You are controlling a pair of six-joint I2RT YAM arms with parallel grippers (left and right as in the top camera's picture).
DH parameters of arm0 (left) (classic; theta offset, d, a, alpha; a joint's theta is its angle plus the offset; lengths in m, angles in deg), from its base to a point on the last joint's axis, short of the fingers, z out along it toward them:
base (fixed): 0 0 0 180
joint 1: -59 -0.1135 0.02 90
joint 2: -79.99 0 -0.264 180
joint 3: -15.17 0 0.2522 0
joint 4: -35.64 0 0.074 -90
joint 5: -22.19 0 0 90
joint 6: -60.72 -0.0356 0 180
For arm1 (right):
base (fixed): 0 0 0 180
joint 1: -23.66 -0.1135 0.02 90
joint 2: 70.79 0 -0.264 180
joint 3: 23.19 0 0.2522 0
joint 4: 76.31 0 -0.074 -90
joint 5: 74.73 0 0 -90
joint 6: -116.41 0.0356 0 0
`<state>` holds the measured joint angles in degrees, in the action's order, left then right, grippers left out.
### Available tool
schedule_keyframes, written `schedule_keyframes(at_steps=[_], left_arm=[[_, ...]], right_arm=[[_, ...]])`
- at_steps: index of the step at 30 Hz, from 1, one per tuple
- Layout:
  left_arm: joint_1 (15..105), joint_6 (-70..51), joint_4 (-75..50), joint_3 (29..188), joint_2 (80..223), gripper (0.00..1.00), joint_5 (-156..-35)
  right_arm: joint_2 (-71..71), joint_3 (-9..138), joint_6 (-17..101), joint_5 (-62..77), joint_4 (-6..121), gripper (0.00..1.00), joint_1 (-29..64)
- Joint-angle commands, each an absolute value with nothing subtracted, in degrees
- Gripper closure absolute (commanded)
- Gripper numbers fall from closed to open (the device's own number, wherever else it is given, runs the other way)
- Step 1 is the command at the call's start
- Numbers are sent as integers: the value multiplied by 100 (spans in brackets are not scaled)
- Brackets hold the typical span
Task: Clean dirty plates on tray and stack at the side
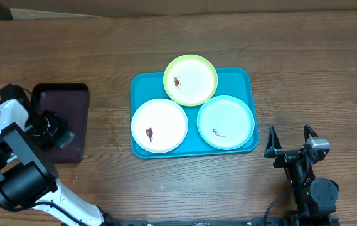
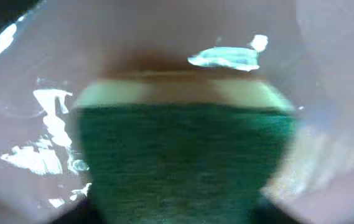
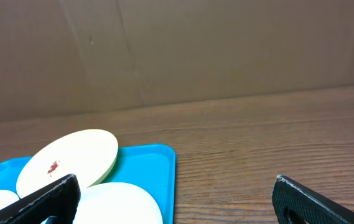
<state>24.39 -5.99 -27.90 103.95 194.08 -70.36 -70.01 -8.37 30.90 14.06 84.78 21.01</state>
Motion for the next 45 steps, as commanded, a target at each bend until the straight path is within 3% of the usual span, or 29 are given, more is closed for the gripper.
schedule_keyframes(at_steps=[1, 4, 6, 7, 8, 9, 10, 19, 20, 21, 22, 23, 28, 29, 30, 31, 32, 38, 39, 42, 44, 45], left_arm=[[2456, -699, -2747, 10282, 19471, 88, -7230], [2456, -699, -2701, 10282, 19471, 90, -7195], [2456, -699, -2683, 10282, 19471, 81, -7184], [2454, -701, -2666, 10282, 19471, 71, -7182], [2452, -701, -2644, 10282, 19471, 48, -7184], [2452, -701, -2618, 10282, 19471, 8, -7184], [2452, -701, -2583, 10282, 19471, 0, -7182], [2452, -701, -2231, 10282, 19471, 2, -6998], [2452, -701, -2213, 10282, 19471, 16, -6891], [2452, -701, -2196, 10282, 19471, 39, -6813], [2452, -701, -2185, 10282, 19471, 79, -6740], [2452, -701, -2172, 10282, 19471, 96, -6716], [2452, -699, -2128, 10282, 19471, 95, -6734], [2452, -701, -2137, 10279, 19471, 82, -6727], [2452, -704, -2141, 10279, 19471, 56, -6719], [2452, -701, -2148, 10279, 19471, 5, -6723], [2452, -701, -2161, 10279, 19471, 0, -6723], [2452, -699, -2465, 10279, 19471, 0, -6756], [2452, -699, -2511, 10279, 19471, 8, -6762], [2452, -699, -2659, 10279, 19471, 46, -6773], [2452, -697, -2747, 10279, 19471, 66, -6789], [2452, -697, -2771, 10279, 19471, 84, -6789]], right_arm=[[-7062, -896, 3112, 1430, 8509, 0, 2116], [-7062, -896, 3112, 1430, 8509, 0, 2116], [-7062, -896, 3112, 1430, 8509, 0, 2116], [-7062, -896, 3112, 1430, 8509, 0, 2116], [-7062, -896, 3112, 1430, 8509, 0, 2116], [-7062, -896, 3112, 1430, 8509, 0, 2116], [-7062, -896, 3112, 1430, 8509, 0, 2116], [-7062, -896, 3112, 1430, 8509, 0, 2116], [-7062, -896, 3112, 1430, 8509, 0, 2116], [-7062, -896, 3112, 1430, 8509, 0, 2116], [-7062, -896, 3112, 1430, 8509, 0, 2116], [-7062, -896, 3112, 1430, 8509, 0, 2116], [-7062, -896, 3112, 1430, 8509, 0, 2116], [-7062, -896, 3112, 1430, 8509, 0, 2116], [-7062, -896, 3112, 1430, 8509, 0, 2116], [-7062, -896, 3112, 1430, 8509, 0, 2116], [-7062, -896, 3112, 1430, 8509, 0, 2116], [-7062, -896, 3112, 1430, 8509, 0, 2116], [-7062, -896, 3112, 1430, 8509, 0, 2116], [-7062, -896, 3112, 1430, 8509, 0, 2116], [-7062, -896, 3112, 1430, 8509, 0, 2116], [-7062, -896, 3112, 1430, 8509, 0, 2116]])
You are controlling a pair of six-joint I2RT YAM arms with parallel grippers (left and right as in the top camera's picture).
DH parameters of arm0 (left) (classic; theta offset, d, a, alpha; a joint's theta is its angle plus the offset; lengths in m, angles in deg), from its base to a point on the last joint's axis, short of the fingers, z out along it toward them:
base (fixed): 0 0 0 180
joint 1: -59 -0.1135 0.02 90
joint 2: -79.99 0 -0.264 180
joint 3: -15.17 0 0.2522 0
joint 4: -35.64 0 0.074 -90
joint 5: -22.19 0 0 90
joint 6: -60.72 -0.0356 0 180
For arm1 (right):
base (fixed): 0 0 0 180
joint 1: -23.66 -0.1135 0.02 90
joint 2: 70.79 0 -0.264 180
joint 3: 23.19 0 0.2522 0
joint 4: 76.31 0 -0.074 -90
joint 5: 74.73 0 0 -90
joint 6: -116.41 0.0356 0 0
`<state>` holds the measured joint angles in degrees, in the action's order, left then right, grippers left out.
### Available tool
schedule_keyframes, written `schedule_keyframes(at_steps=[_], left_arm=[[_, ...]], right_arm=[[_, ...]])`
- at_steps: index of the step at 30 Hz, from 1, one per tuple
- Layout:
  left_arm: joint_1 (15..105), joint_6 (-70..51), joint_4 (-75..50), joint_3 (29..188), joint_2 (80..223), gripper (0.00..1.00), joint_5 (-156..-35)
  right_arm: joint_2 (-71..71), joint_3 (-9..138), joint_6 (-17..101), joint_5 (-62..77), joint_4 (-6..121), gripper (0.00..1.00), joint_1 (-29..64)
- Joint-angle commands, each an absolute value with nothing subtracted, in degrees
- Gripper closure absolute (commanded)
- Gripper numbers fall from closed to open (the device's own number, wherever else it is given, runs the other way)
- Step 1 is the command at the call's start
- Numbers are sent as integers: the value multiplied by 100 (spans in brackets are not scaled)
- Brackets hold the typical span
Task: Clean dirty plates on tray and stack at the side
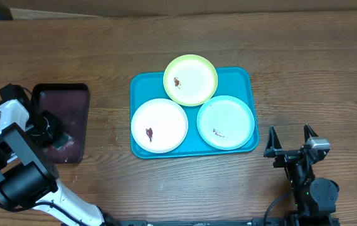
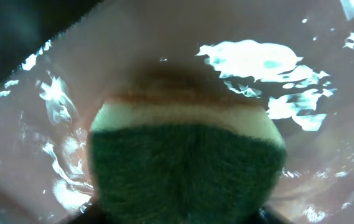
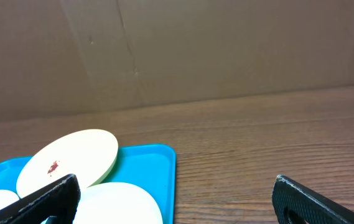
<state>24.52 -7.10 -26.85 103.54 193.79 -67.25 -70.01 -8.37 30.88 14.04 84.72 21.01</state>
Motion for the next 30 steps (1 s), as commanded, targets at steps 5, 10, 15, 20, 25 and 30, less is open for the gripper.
schedule_keyframes(at_steps=[5, 10, 15, 20, 25, 30], left_arm=[[2452, -699, -2845, 10279, 19471, 96, -6786], [2452, -699, -2913, 10279, 19471, 0, -6789], [2452, -699, -3059, 10279, 19471, 0, -7040], [2452, -699, -3153, 10279, 19471, 34, -7234], [2452, -699, -3173, 10279, 19471, 92, -7232], [2452, -697, -3166, 10279, 19471, 84, -7232]], right_arm=[[-7062, -896, 3112, 1430, 8509, 0, 2116], [-7062, -896, 3112, 1430, 8509, 0, 2116], [-7062, -896, 3112, 1430, 8509, 0, 2116], [-7062, -896, 3112, 1430, 8509, 0, 2116], [-7062, -896, 3112, 1430, 8509, 0, 2116], [-7062, -896, 3112, 1430, 8509, 0, 2116]])
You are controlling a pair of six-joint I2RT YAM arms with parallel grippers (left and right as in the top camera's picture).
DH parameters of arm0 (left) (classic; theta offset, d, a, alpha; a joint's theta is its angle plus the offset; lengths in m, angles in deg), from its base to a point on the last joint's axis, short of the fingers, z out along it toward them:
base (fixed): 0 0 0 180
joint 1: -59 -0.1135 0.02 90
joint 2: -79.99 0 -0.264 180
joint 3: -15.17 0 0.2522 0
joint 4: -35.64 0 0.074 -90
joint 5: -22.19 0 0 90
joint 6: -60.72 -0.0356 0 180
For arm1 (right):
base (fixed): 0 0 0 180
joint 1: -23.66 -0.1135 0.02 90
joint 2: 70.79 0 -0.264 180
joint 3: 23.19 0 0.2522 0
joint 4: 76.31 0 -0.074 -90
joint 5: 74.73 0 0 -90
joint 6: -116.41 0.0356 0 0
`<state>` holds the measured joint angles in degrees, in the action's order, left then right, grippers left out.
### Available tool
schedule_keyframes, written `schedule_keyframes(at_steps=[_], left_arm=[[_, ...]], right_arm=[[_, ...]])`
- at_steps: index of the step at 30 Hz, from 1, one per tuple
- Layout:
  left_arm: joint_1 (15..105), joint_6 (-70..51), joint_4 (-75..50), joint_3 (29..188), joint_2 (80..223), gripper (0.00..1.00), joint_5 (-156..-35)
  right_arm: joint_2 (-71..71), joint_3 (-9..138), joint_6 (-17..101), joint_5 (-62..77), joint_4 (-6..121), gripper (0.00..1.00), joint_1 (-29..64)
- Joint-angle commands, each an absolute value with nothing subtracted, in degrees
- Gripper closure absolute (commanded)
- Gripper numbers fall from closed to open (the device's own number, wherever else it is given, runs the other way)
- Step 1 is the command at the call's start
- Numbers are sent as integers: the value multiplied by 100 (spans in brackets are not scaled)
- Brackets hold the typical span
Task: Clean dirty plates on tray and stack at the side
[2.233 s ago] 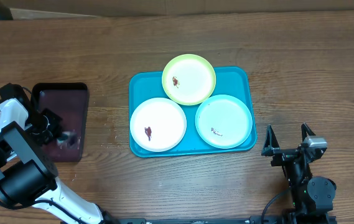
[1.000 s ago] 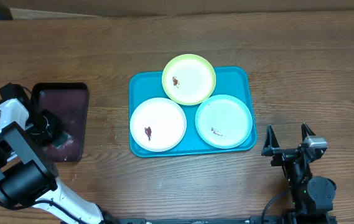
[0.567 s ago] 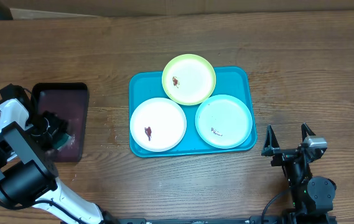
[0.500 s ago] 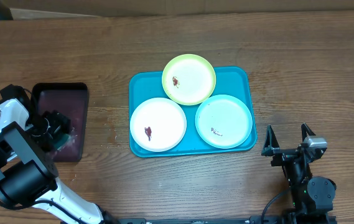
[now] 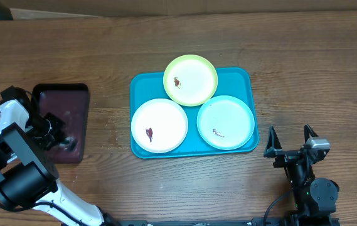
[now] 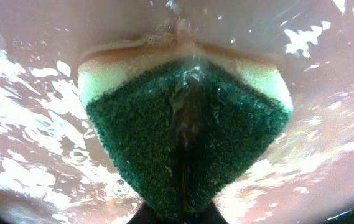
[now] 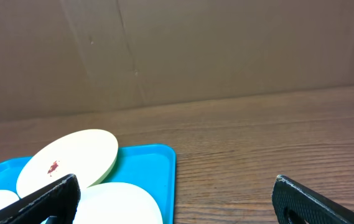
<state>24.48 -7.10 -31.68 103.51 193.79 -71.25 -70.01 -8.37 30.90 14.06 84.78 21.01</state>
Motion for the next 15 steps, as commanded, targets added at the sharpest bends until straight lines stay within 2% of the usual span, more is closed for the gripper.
schedule_keyframes(at_steps=[1, 2, 10, 13, 14, 15], left_arm=[[2452, -699, -3168, 10279, 19471, 53, -7230], [2452, -699, -3171, 10279, 19471, 1, -7232], [2452, -699, -3341, 10279, 19471, 0, -7293], [2452, -699, -3398, 10279, 19471, 23, -7302], [2452, -699, -3398, 10279, 19471, 35, -7302], [2452, -699, -3394, 10279, 19471, 43, -7298]], right_arm=[[-7062, -896, 3112, 1430, 8509, 0, 2116], [-7062, -896, 3112, 1430, 8509, 0, 2116], [-7062, -896, 3112, 1430, 8509, 0, 2116], [-7062, -896, 3112, 1430, 8509, 0, 2116], [-7062, -896, 3112, 1430, 8509, 0, 2116], [-7062, -896, 3112, 1430, 8509, 0, 2116]])
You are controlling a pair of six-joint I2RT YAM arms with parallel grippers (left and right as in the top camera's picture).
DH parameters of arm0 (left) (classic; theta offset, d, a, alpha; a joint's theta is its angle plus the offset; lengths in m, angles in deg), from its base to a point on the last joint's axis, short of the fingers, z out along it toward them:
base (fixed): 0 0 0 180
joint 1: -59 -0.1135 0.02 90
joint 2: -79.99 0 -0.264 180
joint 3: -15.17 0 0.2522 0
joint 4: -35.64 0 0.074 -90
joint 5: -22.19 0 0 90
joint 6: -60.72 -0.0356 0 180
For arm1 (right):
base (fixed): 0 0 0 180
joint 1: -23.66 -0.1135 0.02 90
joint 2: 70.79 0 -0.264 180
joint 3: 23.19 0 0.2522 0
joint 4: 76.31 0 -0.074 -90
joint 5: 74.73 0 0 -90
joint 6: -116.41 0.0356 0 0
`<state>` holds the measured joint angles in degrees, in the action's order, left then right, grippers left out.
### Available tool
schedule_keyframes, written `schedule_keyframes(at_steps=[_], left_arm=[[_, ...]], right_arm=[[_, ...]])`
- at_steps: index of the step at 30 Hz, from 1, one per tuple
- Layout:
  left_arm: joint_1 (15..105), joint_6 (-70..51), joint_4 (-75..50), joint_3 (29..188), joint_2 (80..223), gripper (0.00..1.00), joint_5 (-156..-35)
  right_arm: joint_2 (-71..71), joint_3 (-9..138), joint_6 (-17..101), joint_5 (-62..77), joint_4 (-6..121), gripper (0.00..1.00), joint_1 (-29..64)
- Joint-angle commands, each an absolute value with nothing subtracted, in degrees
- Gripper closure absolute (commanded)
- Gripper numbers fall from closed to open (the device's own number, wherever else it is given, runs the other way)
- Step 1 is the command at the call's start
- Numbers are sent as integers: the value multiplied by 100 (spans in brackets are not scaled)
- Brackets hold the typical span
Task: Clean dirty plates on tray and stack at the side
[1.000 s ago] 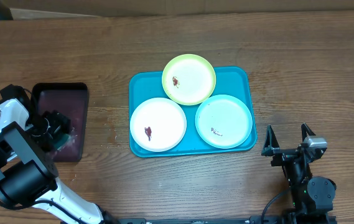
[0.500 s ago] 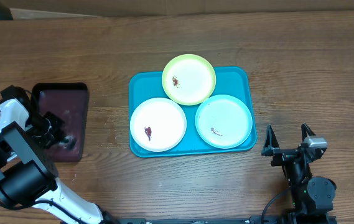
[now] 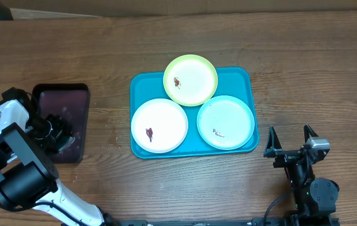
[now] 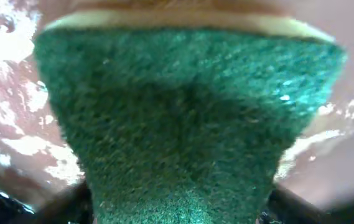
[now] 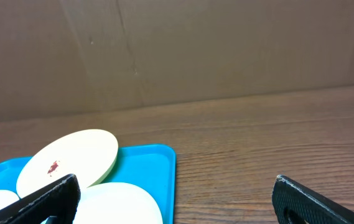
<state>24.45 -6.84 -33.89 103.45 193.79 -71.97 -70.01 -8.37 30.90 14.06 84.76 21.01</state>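
A blue tray (image 3: 244, 78) in the table's middle holds three plates with red stains: a yellow-green one (image 3: 191, 80) at the back, a white one (image 3: 159, 125) front left, a white one (image 3: 226, 122) front right. At the far left my left gripper (image 3: 58, 135) is shut on a green and yellow sponge (image 4: 183, 118) in the dark basin (image 3: 62, 100) of water. The sponge fills the left wrist view. My right gripper (image 3: 290, 144) stands open near the front right, empty; its fingers (image 5: 46, 199) frame the tray's corner (image 5: 158, 168).
A brown cardboard wall (image 5: 177, 50) stands behind the table in the right wrist view. The basin sits well left of the tray, with bare wood (image 3: 109, 119) between them.
The sponge in my left gripper now fills more of the left wrist view, and the gripper has shifted slightly in the basin. The right arm and the plates have not moved.
My left gripper held the sponge in the basin at each moment, shifting a little within the water; at 0.5 s ago the sponge was pinched to a point, and now it looks broad. The right gripper stayed open and still, the plates unchanged on the tray.
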Motion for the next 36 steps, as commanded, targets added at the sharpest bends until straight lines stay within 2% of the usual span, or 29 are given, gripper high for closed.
schedule_keyframes(at_steps=[1, 3, 5, 6, 11, 12, 13, 14, 15, 22, 23, 26, 27, 28, 32, 33, 34, 35, 36], left_arm=[[2452, -699, -3374, 10279, 19471, 54, -7293], [2452, -699, -3346, 10279, 19471, 69, -7293], [2452, -699, -3324, 10279, 19471, 91, -7293], [2452, -697, -3317, 10279, 19471, 96, -7298], [2452, -699, -3273, 10279, 19471, 95, -7296], [2452, -699, -3241, 10279, 19471, 84, -7296], [2452, -699, -3190, 10279, 19471, 63, -7296], [2452, -701, -3149, 10279, 19471, 24, -7289], [2452, -701, -3103, 10279, 19471, 0, -7265], [2452, -701, -2742, 10279, 19471, 0, -7184], [2452, -701, -2694, 10279, 19471, 9, -7184], [2452, -701, -2583, 10279, 19471, 70, -7182], [2452, -701, -2561, 10279, 19471, 85, -7164], [2452, -701, -2543, 10279, 19471, 96, -7136], [2452, -699, -2449, 10279, 19471, 96, -6961], [2452, -699, -2423, 10279, 19471, 89, -6915], [2452, -699, -2403, 10279, 19471, 59, -6891], [2452, -701, -2379, 10279, 19471, 24, -6885], [2452, -701, -2338, 10279, 19471, 0, -6885]], right_arm=[[-7062, -896, 3112, 1430, 8509, 0, 2116], [-7062, -896, 3112, 1430, 8509, 0, 2116], [-7062, -896, 3112, 1430, 8509, 0, 2116], [-7062, -896, 3112, 1430, 8509, 0, 2116], [-7062, -896, 3112, 1430, 8509, 0, 2116], [-7062, -896, 3112, 1430, 8509, 0, 2116], [-7062, -896, 3112, 1430, 8509, 0, 2116], [-7062, -896, 3112, 1430, 8509, 0, 2116], [-7062, -896, 3112, 1430, 8509, 0, 2116], [-7062, -896, 3112, 1430, 8509, 0, 2116], [-7062, -896, 3112, 1430, 8509, 0, 2116], [-7062, -896, 3112, 1430, 8509, 0, 2116], [-7062, -896, 3112, 1430, 8509, 0, 2116], [-7062, -896, 3112, 1430, 8509, 0, 2116], [-7062, -896, 3112, 1430, 8509, 0, 2116], [-7062, -896, 3112, 1430, 8509, 0, 2116], [-7062, -896, 3112, 1430, 8509, 0, 2116], [-7062, -896, 3112, 1430, 8509, 0, 2116], [-7062, -896, 3112, 1430, 8509, 0, 2116]])
